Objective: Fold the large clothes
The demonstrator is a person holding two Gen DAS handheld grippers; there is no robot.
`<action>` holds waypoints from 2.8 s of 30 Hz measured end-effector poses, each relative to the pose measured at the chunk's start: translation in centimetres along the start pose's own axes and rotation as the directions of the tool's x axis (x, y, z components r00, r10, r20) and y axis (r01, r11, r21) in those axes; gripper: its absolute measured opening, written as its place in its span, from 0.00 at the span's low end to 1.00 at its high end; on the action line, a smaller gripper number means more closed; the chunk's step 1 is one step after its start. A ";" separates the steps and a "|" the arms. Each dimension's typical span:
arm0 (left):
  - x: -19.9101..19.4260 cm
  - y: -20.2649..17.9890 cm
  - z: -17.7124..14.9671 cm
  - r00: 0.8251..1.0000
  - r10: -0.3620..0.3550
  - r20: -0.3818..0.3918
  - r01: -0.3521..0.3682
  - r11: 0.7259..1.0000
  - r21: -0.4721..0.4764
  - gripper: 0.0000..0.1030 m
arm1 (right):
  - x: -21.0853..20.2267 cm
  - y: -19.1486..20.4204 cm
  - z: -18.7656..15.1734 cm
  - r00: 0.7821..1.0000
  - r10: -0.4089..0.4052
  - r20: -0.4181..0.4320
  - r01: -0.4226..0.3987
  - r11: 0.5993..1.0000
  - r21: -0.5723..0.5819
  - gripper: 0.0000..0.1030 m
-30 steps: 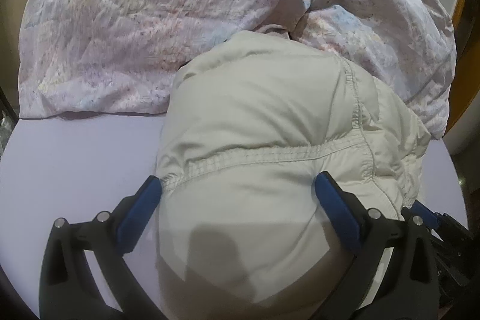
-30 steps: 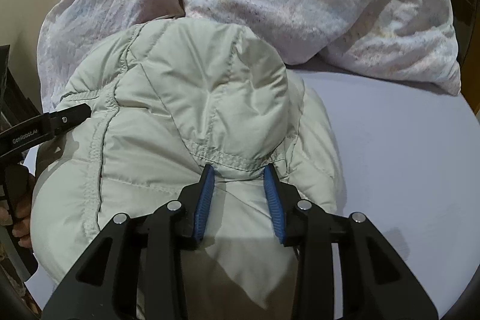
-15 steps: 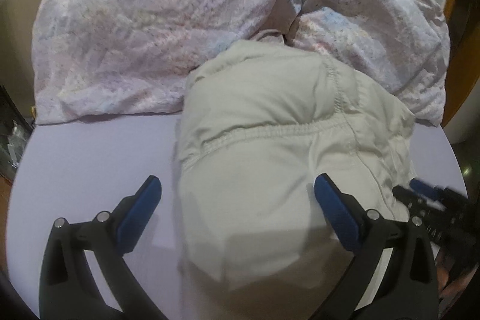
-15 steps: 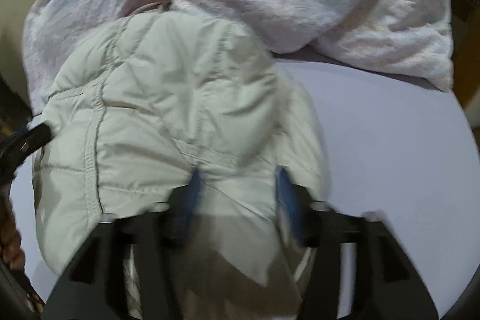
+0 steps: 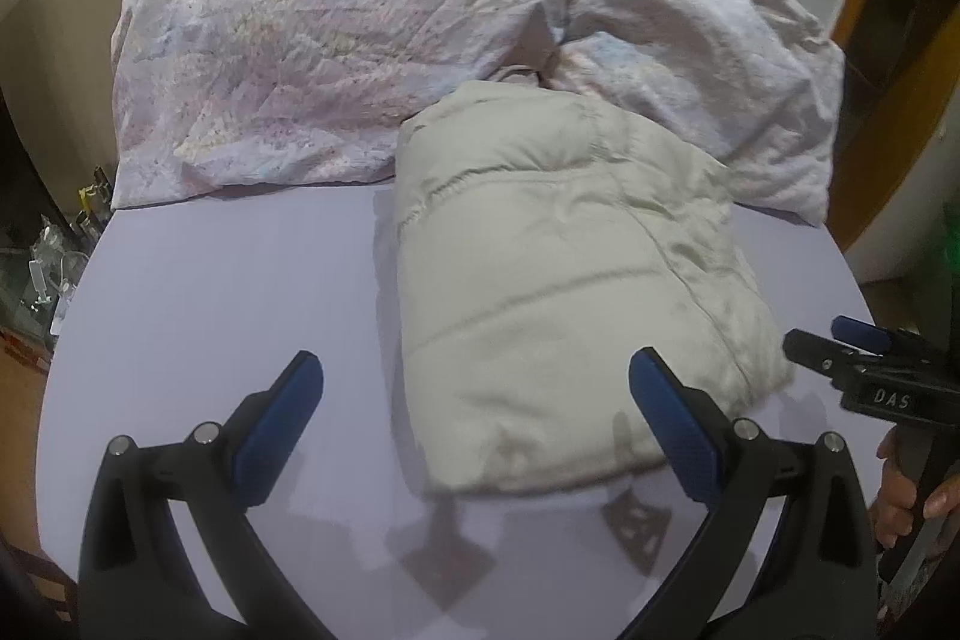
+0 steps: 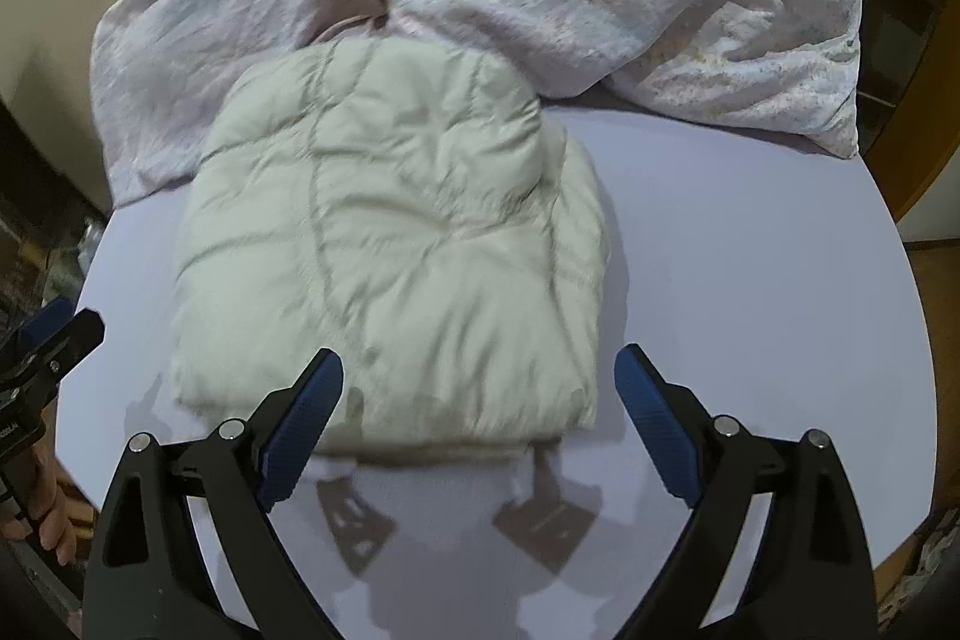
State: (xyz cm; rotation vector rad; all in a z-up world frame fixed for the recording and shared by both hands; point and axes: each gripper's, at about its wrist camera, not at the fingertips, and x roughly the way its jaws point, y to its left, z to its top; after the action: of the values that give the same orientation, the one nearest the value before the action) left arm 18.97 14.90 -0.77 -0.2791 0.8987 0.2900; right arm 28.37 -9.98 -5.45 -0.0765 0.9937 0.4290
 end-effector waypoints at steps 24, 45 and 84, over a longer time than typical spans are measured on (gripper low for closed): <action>-6.7 -3.5 -6.5 0.985 -0.102 -0.139 0.105 0.994 0.009 0.98 | -6.2 1.1 -7.8 0.989 0.079 -0.127 -0.081 0.997 -0.009 0.91; -8.7 -5.4 -9.0 0.981 -0.158 -0.112 0.155 0.987 -0.035 0.98 | -9.7 -0.4 -10.1 0.991 0.121 -0.050 -0.118 0.992 0.054 0.91; -8.6 -5.5 -9.3 0.980 -0.164 -0.114 0.159 0.986 -0.052 0.98 | -9.9 -0.1 -10.4 0.988 0.148 -0.032 -0.146 0.988 0.053 0.91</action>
State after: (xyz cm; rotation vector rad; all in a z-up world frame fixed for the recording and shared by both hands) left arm 9.21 5.35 1.24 -0.4102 0.9807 0.1433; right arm 15.47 -15.87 -3.04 0.0353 1.0490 0.5387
